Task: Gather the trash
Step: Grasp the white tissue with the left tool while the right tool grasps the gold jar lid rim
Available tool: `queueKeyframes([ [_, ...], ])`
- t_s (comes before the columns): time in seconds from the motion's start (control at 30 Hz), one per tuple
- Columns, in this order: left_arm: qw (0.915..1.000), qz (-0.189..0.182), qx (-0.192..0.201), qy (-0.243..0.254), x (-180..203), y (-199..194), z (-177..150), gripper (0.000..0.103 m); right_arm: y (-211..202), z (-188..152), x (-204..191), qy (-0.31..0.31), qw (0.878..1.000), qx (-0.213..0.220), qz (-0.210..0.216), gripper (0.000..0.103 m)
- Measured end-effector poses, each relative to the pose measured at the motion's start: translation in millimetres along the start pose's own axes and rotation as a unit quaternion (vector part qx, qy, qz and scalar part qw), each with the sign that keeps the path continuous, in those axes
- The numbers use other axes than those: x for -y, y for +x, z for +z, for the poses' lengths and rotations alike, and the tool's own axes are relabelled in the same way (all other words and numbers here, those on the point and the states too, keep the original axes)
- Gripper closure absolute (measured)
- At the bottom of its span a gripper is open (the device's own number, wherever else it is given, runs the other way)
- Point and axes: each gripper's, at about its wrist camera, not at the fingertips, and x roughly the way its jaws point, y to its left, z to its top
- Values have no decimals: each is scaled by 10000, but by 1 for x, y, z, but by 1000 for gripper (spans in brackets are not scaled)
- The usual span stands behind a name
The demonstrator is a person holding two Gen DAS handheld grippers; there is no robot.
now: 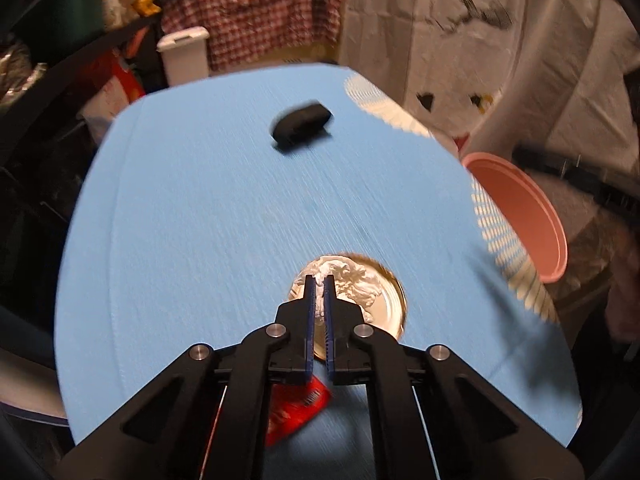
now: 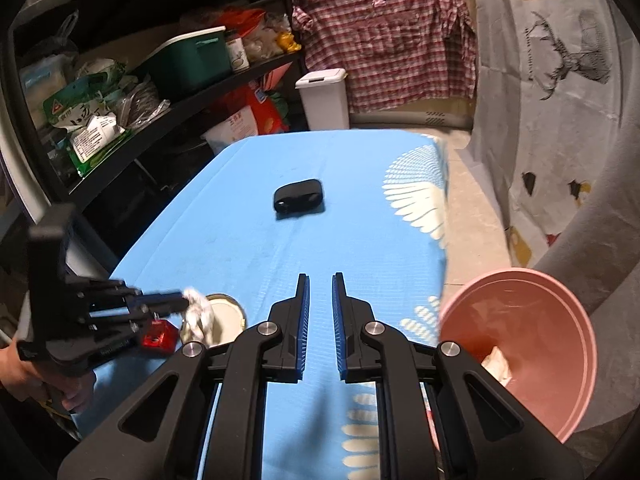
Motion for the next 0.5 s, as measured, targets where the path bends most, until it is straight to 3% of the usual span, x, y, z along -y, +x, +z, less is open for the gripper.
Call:
queueKeyframes([
  [0.27,9963,490,378,-603,-37,-14,13,99,42,-8,-35,-367,9979,-462,259,89],
  [0.5,9928,627,585,-841,-54,-24,19,99,66,-16,-60,-658,9947,-686,388,89],
])
